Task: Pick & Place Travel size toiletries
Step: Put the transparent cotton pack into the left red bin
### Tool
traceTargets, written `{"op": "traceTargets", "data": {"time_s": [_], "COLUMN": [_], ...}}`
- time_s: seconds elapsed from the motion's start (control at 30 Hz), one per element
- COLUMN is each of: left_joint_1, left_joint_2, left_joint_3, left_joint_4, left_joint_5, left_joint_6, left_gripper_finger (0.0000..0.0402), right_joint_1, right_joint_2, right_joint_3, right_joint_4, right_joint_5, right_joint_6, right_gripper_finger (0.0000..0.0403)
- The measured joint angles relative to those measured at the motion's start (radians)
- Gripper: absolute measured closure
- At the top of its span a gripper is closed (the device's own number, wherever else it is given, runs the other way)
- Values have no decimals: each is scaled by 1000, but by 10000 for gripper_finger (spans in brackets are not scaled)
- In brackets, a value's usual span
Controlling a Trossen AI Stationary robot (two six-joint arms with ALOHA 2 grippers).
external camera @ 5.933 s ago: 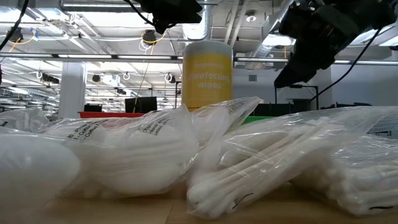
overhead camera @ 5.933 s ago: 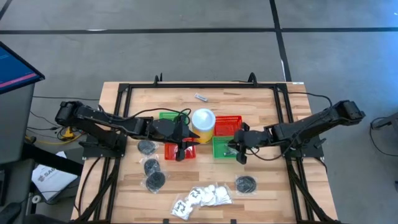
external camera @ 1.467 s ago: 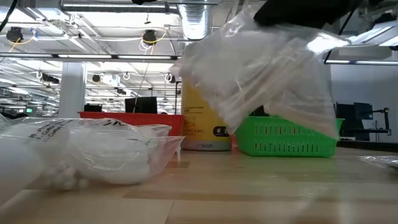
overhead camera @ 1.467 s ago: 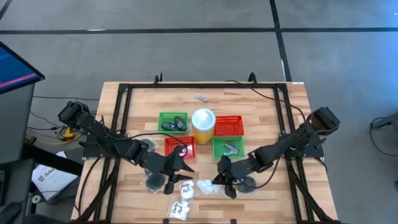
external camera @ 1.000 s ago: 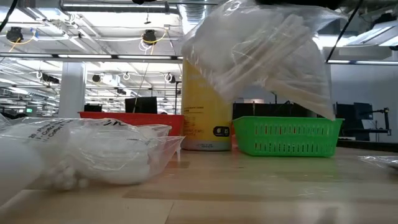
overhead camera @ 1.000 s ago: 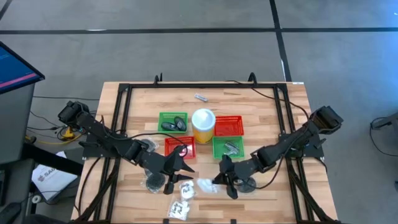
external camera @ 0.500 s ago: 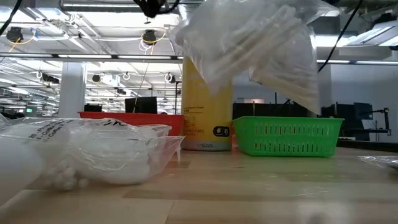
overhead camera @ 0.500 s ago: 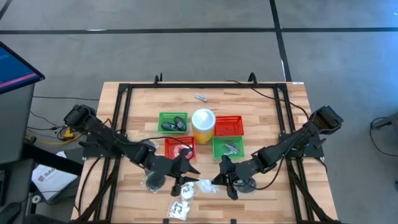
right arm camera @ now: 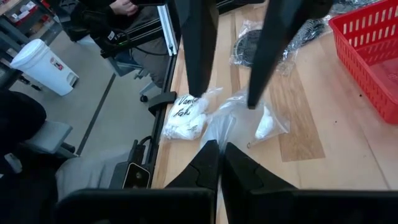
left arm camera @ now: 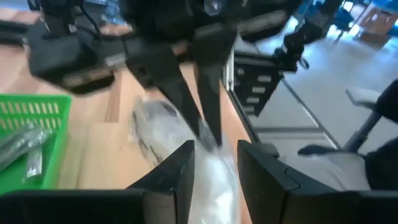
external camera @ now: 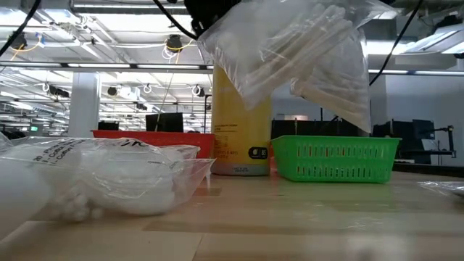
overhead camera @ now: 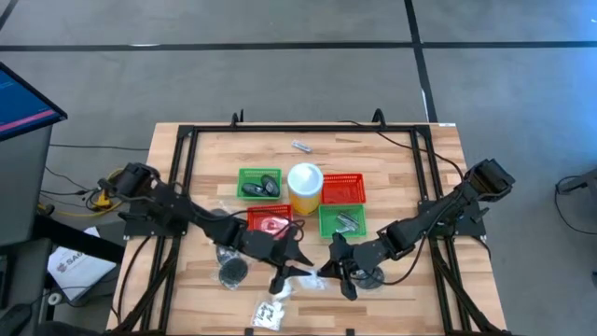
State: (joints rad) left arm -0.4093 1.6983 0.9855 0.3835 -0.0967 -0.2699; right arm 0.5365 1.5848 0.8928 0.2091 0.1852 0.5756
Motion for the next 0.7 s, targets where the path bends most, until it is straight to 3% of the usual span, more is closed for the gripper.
{"op": "traceTargets", "data": {"time_s": [0.53, 0.7], "left_joint_1": [13, 18], "left_joint_2": [50, 50], "left_joint_3": [1, 1], "left_joint_4": [86, 89], "left_joint_5": [24, 24], "left_joint_6": [-1, 0], "left_gripper_finger": [291, 313], "right_joint_1": [0, 0], "right_joint_2": [1, 1], "right_joint_3": [0, 0], "right_joint_4": [-3, -2], "right_joint_5": [0, 0], "right_joint_6": [0, -2], "right_gripper_finger": [403, 403]}}
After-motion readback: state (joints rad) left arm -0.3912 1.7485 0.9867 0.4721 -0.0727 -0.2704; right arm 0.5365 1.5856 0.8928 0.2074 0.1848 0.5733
